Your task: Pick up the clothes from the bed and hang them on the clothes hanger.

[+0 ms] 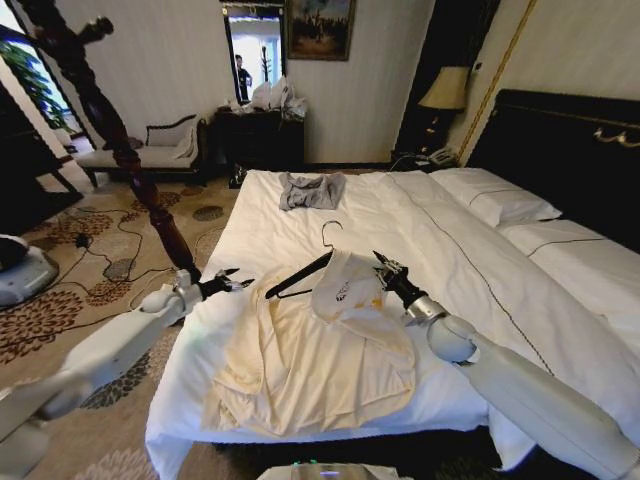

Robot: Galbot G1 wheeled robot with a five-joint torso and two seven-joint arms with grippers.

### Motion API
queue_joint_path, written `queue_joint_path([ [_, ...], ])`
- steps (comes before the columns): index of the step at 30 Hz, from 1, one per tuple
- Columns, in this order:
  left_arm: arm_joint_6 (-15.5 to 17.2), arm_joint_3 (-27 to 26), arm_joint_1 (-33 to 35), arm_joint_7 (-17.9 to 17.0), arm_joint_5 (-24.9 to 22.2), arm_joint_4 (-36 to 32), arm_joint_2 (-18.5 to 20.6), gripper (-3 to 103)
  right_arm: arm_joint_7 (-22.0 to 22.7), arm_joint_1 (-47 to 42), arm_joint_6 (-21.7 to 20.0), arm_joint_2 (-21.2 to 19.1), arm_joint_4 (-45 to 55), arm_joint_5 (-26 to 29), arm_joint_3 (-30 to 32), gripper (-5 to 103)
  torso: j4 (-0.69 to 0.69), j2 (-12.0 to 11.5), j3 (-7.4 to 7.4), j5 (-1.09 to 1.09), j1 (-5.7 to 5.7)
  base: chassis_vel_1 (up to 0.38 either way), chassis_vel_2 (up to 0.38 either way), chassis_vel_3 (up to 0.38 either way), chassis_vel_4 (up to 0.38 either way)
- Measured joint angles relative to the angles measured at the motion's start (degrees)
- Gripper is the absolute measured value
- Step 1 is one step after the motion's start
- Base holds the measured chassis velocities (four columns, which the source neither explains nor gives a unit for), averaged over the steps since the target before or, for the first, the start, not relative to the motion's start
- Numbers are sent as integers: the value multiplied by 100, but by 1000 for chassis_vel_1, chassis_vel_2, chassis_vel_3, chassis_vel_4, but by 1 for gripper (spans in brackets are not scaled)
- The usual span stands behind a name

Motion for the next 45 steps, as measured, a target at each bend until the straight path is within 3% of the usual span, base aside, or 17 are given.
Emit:
queue_joint_path([
  [2,-59,207,-309,140,41,598,-472,100,2,-20,21,1,29,-22,26,19,-3,0,0,-1,0,0,0,0,0],
  [3,-59,207,-309,140,41,598,-472,100,2,-20,21,1,29,-22,26,19,-3,0,0,-1,0,0,0,0,0],
  [6,-95,355,-613,269,79,1279,-952,100,13,-46,22,13,75,-37,30,19,-3,0,0,0,1,0,0,0,0],
  [16,-130,463,-915,574,312,2443,-1633,100,27,-55,50,73,78,-91,39,19,1,-1,-1,0,0,0,0,0,0],
  [25,-180,414,-1096,638,570,2965,-2008,101,38,-70,65,86,83,-101,75,19,-1,0,-1,0,0,0,0,0,0],
  [30,-201,403,-1118,657,686,3115,-2141,86,40,-104,76,84,107,-110,105,19,-2,0,-1,-1,0,0,0,0,0],
  [33,-202,417,-1118,694,736,3129,-2163,70,40,-105,88,87,110,-115,106,19,0,-1,0,-1,-1,0,0,0,0],
  [38,-203,411,-1101,695,738,3122,-2164,59,40,-100,95,93,112,-116,103,19,-1,-1,-1,-2,-1,0,0,0,0],
  [42,-203,419,-1081,695,739,3115,-2148,37,40,-99,100,96,111,-123,91,19,0,-1,-1,-2,-1,0,0,0,0],
  [45,-203,430,-1053,694,745,3112,-2147,32,38,-87,112,116,97,-133,91,19,-1,0,-1,-1,-1,0,0,0,0],
])
